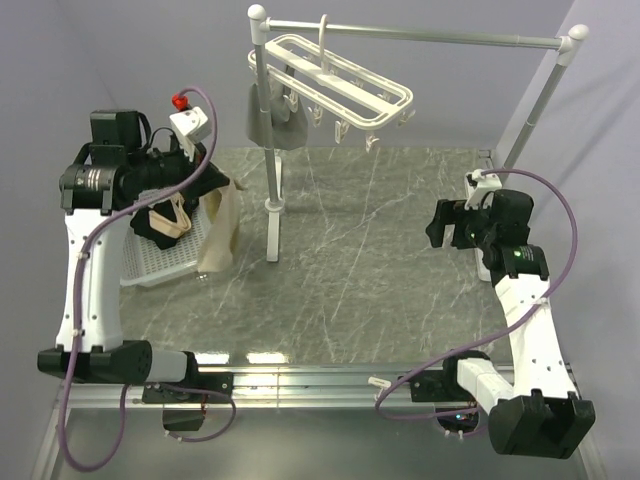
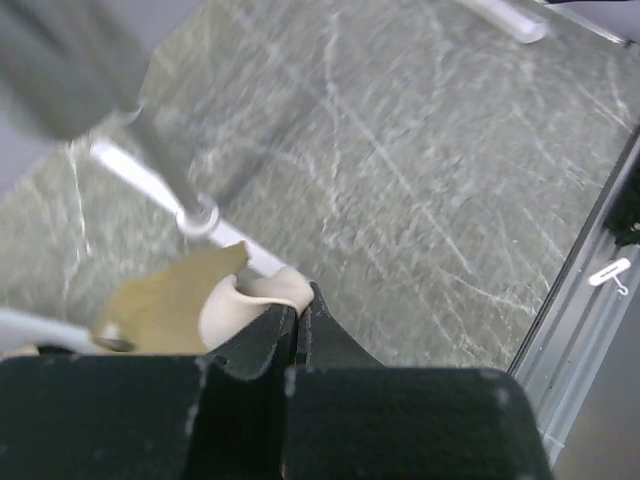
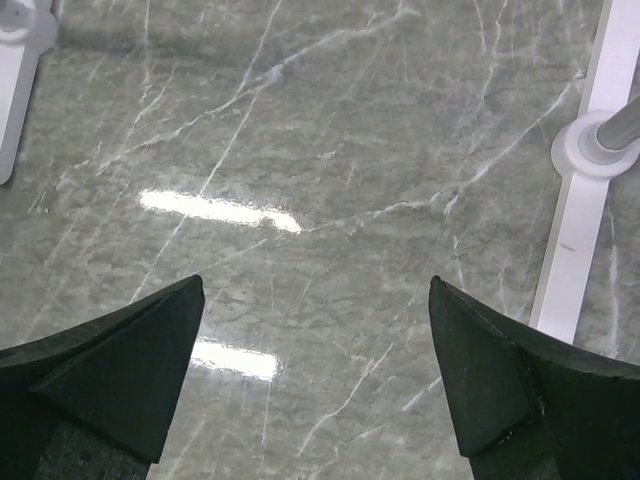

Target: Clip the underwear to the hanger

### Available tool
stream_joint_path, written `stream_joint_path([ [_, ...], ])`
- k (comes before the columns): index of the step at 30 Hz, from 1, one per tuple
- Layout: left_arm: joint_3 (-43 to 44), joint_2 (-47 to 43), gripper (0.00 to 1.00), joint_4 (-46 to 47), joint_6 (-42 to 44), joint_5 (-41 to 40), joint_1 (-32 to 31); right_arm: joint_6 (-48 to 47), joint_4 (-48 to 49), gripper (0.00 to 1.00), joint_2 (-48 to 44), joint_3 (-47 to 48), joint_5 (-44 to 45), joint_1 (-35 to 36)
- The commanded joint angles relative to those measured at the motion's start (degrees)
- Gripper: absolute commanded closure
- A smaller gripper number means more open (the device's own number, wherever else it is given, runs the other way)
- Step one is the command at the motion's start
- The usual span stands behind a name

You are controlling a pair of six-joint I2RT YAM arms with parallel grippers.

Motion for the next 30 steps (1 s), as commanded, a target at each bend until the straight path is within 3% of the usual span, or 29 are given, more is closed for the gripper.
stream_joint_path([
  [1, 1.87, -2.78, 1.0, 1.01, 0.44, 0.62, -3.91, -0.75, -0.78, 0.0, -1.89, 3.18, -0.33, 0.36],
  [7, -1.56, -6.47, 1.0, 4.45, -0.08, -1.31, -6.99, -0.84, -1.92, 0.0, -3.12, 3.89, -0.33, 0.36],
  [20, -6.57, -11.92, 1.0, -4.25, 4.93, -7.55, -14.2, -1.46, -2.01, 0.0, -4.09, 2.66, -1.47, 0.36],
  [26, -19.74, -12.81, 1.0, 2.39, 7.22, -14.22, -23.59, -0.76, -1.4, 0.0, -2.42, 2.31, -2.0, 0.36],
  [30, -25.11, -5.98, 1.0, 12.33, 3.54, -16.6, -35.02, -0.49, -0.96, 0.0, -1.63, 1.78, -1.48, 0.36],
])
